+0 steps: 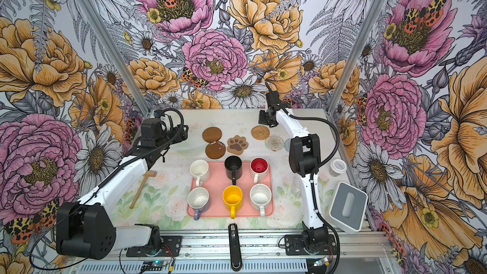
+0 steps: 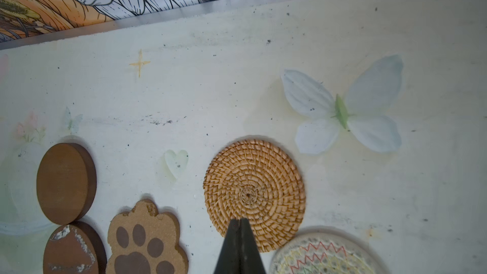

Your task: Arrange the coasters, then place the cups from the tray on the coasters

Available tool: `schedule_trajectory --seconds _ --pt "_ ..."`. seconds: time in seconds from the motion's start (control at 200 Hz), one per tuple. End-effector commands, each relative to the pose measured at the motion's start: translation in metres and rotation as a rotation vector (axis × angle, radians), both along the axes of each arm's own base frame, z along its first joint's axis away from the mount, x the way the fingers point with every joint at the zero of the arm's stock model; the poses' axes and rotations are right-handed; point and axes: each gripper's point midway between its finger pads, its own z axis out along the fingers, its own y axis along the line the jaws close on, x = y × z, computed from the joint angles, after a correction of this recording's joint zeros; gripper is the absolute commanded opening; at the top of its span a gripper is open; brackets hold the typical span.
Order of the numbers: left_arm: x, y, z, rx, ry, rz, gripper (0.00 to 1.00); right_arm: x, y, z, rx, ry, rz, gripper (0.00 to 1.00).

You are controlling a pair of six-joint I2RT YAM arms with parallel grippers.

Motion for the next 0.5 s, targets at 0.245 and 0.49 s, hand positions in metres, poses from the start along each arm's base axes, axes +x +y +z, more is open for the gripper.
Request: schedule_trajectory --seconds 0.245,0.49 --pt "-0.001 -0.003 0.013 0.004 -0.023 -0.005 0.81 0.004 0.007 -0.044 0.032 0.088 -0.046 0.00" --pt "0.000 -0.005 0.014 0.007 -0.025 -0.009 0.81 -0.007 0.018 -0.061 0.047 0.137 -0.025 0.00"
